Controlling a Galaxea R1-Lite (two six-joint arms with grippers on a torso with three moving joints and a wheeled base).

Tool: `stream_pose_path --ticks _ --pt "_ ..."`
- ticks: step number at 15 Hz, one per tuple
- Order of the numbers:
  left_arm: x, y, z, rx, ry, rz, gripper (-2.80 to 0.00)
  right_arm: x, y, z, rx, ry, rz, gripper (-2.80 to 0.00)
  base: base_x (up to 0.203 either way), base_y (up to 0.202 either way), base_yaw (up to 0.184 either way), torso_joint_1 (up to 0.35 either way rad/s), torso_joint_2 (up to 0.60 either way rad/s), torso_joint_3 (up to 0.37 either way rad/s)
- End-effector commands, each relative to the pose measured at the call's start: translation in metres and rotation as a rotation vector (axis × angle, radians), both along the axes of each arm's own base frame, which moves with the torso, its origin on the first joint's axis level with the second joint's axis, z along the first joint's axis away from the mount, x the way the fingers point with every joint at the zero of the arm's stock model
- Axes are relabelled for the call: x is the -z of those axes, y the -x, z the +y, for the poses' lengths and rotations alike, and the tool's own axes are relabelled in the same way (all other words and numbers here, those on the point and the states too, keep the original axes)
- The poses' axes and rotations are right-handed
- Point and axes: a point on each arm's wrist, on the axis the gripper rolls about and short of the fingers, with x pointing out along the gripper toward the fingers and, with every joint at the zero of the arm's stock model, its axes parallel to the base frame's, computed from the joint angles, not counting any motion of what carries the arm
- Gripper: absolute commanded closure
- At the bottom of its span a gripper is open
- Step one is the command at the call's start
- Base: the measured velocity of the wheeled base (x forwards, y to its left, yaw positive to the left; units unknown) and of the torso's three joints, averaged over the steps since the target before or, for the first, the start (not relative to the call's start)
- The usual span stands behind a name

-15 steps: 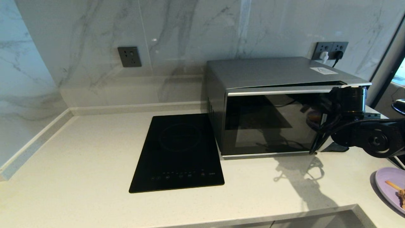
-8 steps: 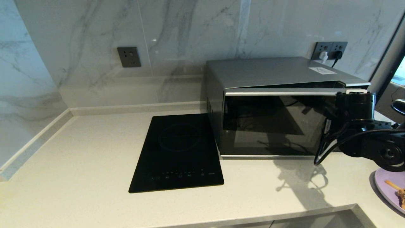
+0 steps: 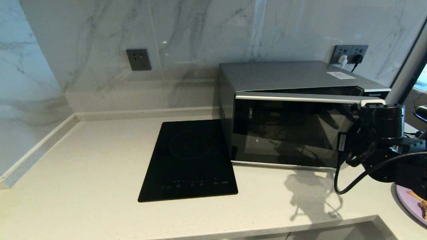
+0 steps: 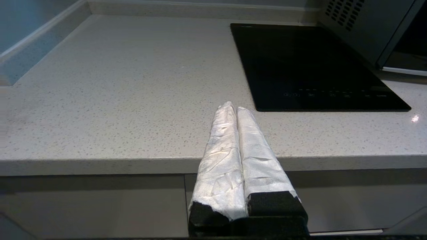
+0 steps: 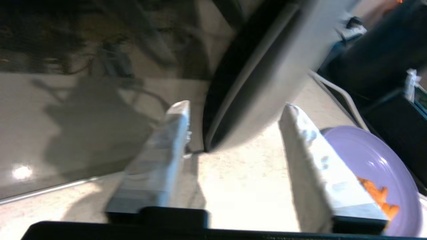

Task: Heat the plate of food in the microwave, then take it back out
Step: Open the microwave oven

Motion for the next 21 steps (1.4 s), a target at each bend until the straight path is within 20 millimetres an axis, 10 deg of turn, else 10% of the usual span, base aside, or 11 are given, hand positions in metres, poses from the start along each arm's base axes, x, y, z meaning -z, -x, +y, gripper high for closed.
stream_pose_path --ticks 1,15,16,21 --pt "0.000 0.000 0.000 0.000 0.001 0.001 0.00 -0.004 0.007 0.002 0.003 -0.002 -0.018 -2.80 0.000 0.000 0.000 0.000 0.00 0.000" --pt "0.000 0.000 0.000 0.000 0.001 0.001 0.00 -0.145 0.098 0.018 -0.253 -0.089 -0.207 -2.80 0.000 0.000 0.000 0.000 0.00 0.000" --pt "0.000 0.000 0.000 0.000 0.001 0.001 0.00 -0.154 0.100 0.017 -0.272 -0.098 -0.201 0.00 0.000 0.000 0.000 0.000 0.00 0.000" --pt "0.000 0.000 0.000 0.000 0.001 0.001 0.00 -0.176 0.091 0.023 -0.341 -0.220 -0.113 0.00 0.000 0.000 0.000 0.000 0.00 0.000"
